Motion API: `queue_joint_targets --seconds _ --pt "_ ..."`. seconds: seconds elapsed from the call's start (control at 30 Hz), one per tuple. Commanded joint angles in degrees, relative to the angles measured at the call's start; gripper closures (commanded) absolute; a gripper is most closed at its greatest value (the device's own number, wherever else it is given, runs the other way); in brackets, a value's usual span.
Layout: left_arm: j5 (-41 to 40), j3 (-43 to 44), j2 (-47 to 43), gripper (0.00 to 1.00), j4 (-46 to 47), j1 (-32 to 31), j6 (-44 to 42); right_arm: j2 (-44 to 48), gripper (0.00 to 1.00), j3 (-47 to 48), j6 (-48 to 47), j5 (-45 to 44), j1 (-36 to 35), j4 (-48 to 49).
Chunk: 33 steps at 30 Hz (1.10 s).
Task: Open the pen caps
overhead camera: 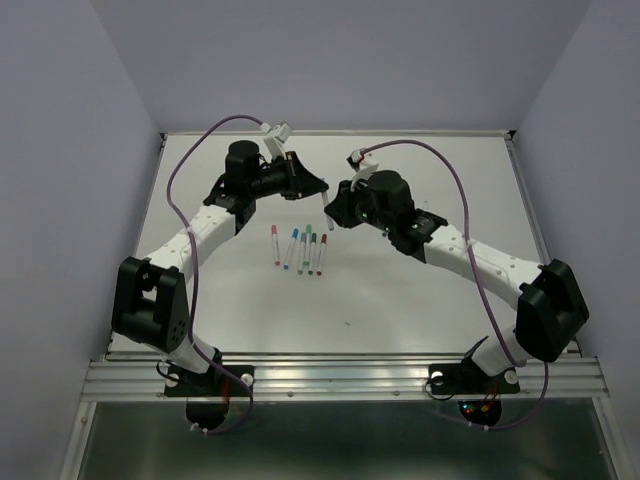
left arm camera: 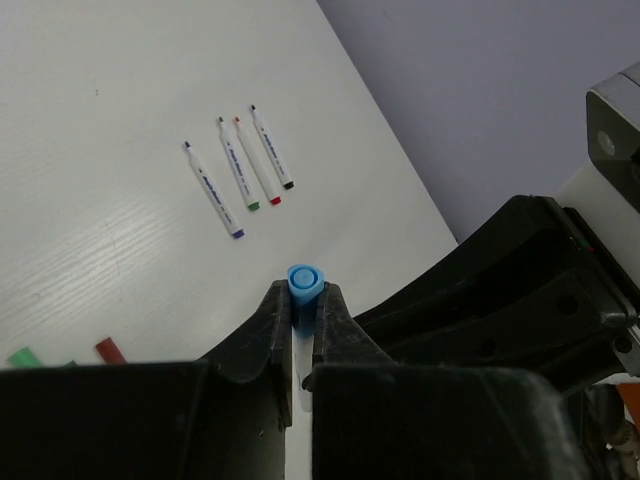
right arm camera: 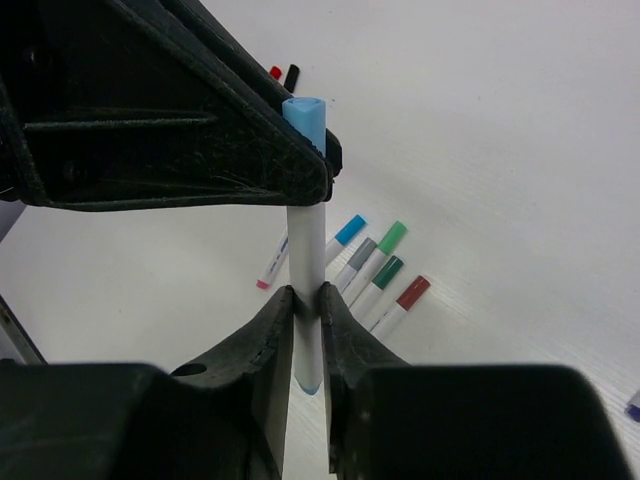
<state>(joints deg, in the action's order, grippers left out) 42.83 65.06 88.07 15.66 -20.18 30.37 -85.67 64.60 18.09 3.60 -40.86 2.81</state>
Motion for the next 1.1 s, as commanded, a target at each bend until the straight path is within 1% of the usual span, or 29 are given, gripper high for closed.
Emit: queue_joint_targets --seconds 0.0,0.07,0.1,0.17,0.2,0.27,0.3,0.4,0.53,0.57,0.6,0.63,0.67,0.7,0.73,0.77,0.8,0.83,0.87,0.9,0.97,1.07 --pt "-0.6 0.1 -2.3 1.0 1.3 -0.6 -0.6 -0.4 0.68 4.0 -1.5 0.0 0.4 2.7" --pt "-0.6 0.2 -2.3 1.0 1.7 -0.9 -0.3 -0.7 0.65 4.1 -1.6 -0.6 0.4 2.7" --pt "-0.7 0.2 -2.4 1.0 1.7 -1.0 -0.2 -1.1 0.61 4.4 -1.7 -0.7 0.4 2.7" --pt "-1.1 0.2 -2.5 1.0 1.7 -1.2 -0.2 -1.6 0.6 5.0 -1.7 -0.6 0.4 2.7" --pt "-1.3 0.2 -2.6 1.0 1.7 -1.3 -0.2 -2.2 0.68 5.5 -1.7 -0.7 0.4 2.7" --pt "-1.7 0.2 -2.6 1.0 1.7 -1.3 -0.2 -2.6 0.91 5.9 -2.3 -0.1 0.4 2.6" --pt "-2.1 0.2 -2.7 1.0 1.6 -1.3 -0.2 -2.7 0.99 6.0 -2.7 1.2 0.4 2.5" --pt "-2.6 0.7 -2.5 1.0 1.5 -1.3 -0.2 -3.2 0.99 6.3 -3.3 1.9 0.4 1.2" --pt "-7.6 4.6 -1.2 1.0 -1.4 -0.6 -0.5 -3.0 0.99 4.2 -3.4 6.0 0.4 0.2" --pt "-9.2 5.7 -0.5 1.0 -1.8 0.1 -0.5 -2.8 0.99 2.2 -3.1 7.2 0.4 0.2" --pt "-9.4 6.7 1.0 1.0 -2.0 2.4 -0.1 -2.6 0.99 1.2 -3.0 10.3 0.4 -0.3" --pt "-9.4 8.0 1.9 1.0 -2.0 2.4 0.3 -2.3 0.99 0.1 -2.8 12.2 0.4 -0.4" --pt "-10.7 10.1 3.6 1.0 -1.8 5.2 1.6 -1.9 0.99 -2.5 -1.7 14.9 0.4 -0.2" --pt "-11.4 11.3 4.4 1.0 -1.8 6.5 1.7 -1.7 0.99 -4.1 -1.0 19.2 0.4 0.4" --pt "-12.5 14.1 5.2 1.0 -2.1 8.8 1.8 -1.3 0.99 -6.0 0.8 21.3 -0.4 1.5" --pt "-12.5 15.7 6.0 1.0 -2.1 9.7 1.7 -1.1 0.99 -7.5 1.7 23.6 -0.4 2.3" --pt "-14.6 17.4 6.8 1.0 -4.0 10.2 1.4 -0.1 0.99 -8.9 3.0 24.2 -1.3 4.5" --pt "-16.4 19.2 8.2 1.0 -5.5 10.6 0.3 0.3 0.99 -11.2 3.2 27.0 -1.3 4.9" --pt "-18.5 22.0 8.6 1.0 -7.7 11.0 -0.4 0.8 0.99 -12.1 4.7 26.5 -1.3 5.2" --pt "-19.0 23.0 9.1 1.0 -8.3 11.2 -0.7 1.5 0.99 -13.1 4.7 26.7 -1.8 6.3" --pt "-18.3 25.1 10.4 1.0 -9.2 11.7 -1.0 3.5 0.99 -14.7 5.0 25.5 -1.9 7.2" --pt "-18.2 25.6 11.0 1.0 -11.7 13.0 -0.9 5.7 0.99 -14.2 4.2 20.4 -1.9 6.1"
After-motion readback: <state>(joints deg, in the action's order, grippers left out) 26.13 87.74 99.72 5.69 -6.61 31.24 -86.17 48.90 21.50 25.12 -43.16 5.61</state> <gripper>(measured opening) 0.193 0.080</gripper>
